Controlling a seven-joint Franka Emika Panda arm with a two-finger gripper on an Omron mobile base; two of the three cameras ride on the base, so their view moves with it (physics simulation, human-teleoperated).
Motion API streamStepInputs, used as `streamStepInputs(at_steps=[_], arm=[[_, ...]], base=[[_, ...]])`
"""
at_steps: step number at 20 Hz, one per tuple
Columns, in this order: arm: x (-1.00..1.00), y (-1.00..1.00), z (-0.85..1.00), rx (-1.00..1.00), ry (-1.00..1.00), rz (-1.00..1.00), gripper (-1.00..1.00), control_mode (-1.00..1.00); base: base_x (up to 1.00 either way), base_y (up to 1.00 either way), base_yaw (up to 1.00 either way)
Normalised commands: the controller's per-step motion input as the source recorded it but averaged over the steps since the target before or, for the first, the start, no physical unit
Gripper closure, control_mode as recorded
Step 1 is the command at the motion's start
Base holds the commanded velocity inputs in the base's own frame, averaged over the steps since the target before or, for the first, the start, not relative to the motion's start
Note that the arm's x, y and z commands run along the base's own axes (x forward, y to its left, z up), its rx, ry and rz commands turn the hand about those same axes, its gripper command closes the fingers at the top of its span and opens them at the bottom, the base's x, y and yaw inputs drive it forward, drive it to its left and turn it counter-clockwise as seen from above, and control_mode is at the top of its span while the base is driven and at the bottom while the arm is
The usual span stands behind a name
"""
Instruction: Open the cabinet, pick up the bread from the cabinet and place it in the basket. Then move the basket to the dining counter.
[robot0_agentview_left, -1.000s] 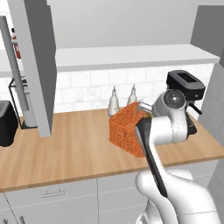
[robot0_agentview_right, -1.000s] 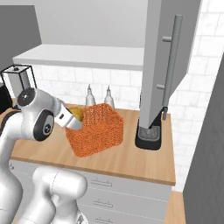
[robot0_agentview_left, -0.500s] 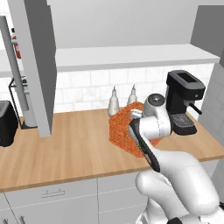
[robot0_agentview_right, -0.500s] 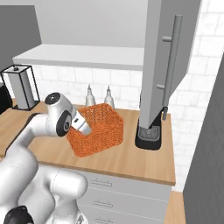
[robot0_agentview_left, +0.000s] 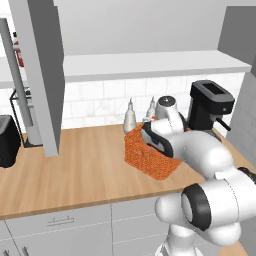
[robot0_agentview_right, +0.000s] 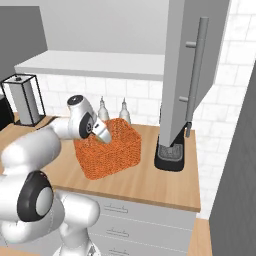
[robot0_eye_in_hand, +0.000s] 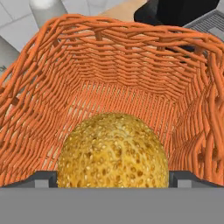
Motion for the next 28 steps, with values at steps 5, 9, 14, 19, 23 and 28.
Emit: streamStepInputs(at_steps=[5, 9, 14, 19, 23, 28], arm=[[0.44, 0.00, -0.25, 0.02, 0.12, 0.00, 1.00, -1.00], [0.06, 0.00, -0.49, 0.02, 0.01, 0.01, 1.00, -1.00], [0.16, -0.07, -0.39, 0.03, 0.00, 0.03, 1.00, -1.00], [0.14, -0.08, -0.14, 0.04, 0.00, 0.02, 1.00, -1.00], [0.22, -0.05, -0.07, 0.02, 0.00, 0.02, 1.00, -1.00], [0.41, -0.01, -0.07, 0.00, 0.03, 0.03, 1.00, -1.00]], base=[[0.00, 0.00, 0.00], [0.00, 0.00, 0.00], [0.00, 0.00, 0.00], [0.00, 0.00, 0.00], [0.00, 0.00, 0.00], [0.00, 0.00, 0.00]])
